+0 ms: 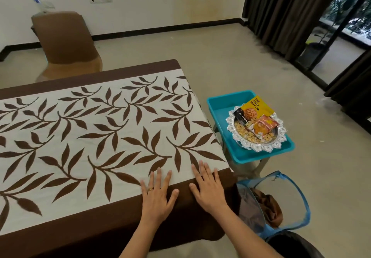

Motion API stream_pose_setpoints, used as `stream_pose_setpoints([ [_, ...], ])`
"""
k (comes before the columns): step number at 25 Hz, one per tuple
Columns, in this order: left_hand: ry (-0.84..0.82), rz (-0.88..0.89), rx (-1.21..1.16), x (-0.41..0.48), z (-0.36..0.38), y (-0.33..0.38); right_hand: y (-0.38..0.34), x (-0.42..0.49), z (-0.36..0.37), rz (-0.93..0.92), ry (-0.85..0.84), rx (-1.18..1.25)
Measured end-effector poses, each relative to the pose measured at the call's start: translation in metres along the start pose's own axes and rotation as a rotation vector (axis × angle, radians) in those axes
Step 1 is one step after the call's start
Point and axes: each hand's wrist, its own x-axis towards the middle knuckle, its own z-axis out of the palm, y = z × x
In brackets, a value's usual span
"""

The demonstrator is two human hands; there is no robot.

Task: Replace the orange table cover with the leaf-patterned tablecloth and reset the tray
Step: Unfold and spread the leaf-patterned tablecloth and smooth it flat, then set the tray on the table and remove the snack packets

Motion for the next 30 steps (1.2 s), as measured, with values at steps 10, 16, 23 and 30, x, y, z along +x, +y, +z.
stream_pose_setpoints([
  [10,-0.108,0.151,0.072,0.089,0.020,0.098,0.113,0.016,-0.028,0.156,0.010,0.124],
  [16,-0.152,0.309,0.016,0.175,0.020,0.147,0.181,0.047,-0.041,0.554,0.061,0.267],
  [23,-0.292,0.321,-0.064,0.272,0.041,0.228,0.282,0.093,-0.063,0.793,0.227,0.443],
  [30,-0.400,0.157,-0.138,0.364,0.087,0.260,0.359,0.143,-0.048,0.931,0.234,0.543],
])
